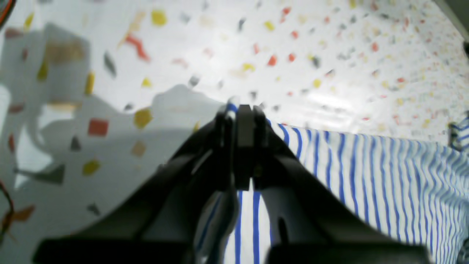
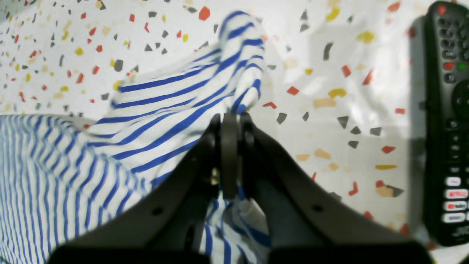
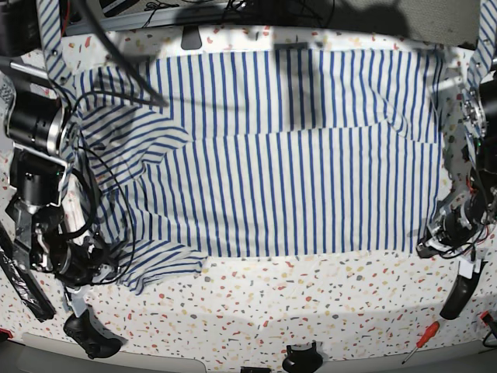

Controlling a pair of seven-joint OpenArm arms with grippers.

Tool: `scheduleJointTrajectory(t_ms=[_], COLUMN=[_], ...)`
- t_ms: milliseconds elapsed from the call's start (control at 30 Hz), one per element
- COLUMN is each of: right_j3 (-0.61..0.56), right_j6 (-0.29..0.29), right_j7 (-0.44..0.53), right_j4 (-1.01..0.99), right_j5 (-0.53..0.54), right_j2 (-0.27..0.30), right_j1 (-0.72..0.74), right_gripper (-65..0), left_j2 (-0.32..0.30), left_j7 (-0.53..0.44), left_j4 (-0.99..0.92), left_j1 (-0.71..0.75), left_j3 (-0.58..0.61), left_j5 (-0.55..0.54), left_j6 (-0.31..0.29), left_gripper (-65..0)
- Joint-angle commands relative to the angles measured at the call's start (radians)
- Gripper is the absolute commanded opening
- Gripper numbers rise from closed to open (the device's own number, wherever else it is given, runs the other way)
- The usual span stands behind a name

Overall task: Layout the t-shirt on the table in an organized manner, then fold the t-shirt properly
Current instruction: 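Lay the folded hem onto the shirt body and release both grippers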

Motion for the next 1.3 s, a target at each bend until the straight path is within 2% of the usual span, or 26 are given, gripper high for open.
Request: scheduleJointTrajectory(t_ms=[0,100,267,533,700,767,900,1033,1267], right_j3=[0.000,0.000,0.000,0.000,0.003,0.015,0.074,0.142,0.179], right_j6=[0.005,0.066,0.066,0.066,0.066,0.066,0.066,0.066,0.066], right_j7=[0.012,0.022,0.008,-0.039,-0.069,-0.069,-0.074,-0.077,-0.084], right_j4=[0.017,0.019,0.118,0.449,0.616,0.665,0.720,0.725,0.725], right_j5=[0.019,0.023,0.102,0.124,0.124,0.123,0.123,0.127,0.172], right_j2=[0.013,0.013,0.022,0.063,0.090,0.097,0.096,0.096,0.096], right_j1=[0.038,0.024,-0.063,-0.314,-0.435,-0.472,-0.519,-0.537,-0.539], right_gripper=[-65.0,-65.0,-65.0,-65.0,-65.0,-65.0,-65.0,-65.0,-65.0], left_j2=[-0.017,-0.017,-0.017,-0.023,-0.023,-0.023,-0.022,-0.023,-0.029], left_j7=[0.003,0.072,0.198,0.210,0.261,0.268,0.319,0.383,0.390], left_j4=[0.031,0.077,0.212,0.514,0.682,0.739,0.826,0.865,0.872], left_j1=[-0.035,-0.032,0.041,0.286,0.407,0.446,0.503,0.544,0.560], left_j3=[-0.001,-0.001,-0.001,-0.001,-0.028,-0.063,-0.158,-0.230,-0.257], left_j5=[-0.013,-0.014,-0.119,-0.124,-0.221,-0.226,-0.230,-0.285,-0.297], left_j6=[-0.011,-0.011,-0.011,-0.009,0.008,0.008,0.008,0.008,0.004], left_gripper=[-65.0,-65.0,-65.0,-65.0,-65.0,-65.0,-65.0,-65.0,-65.0])
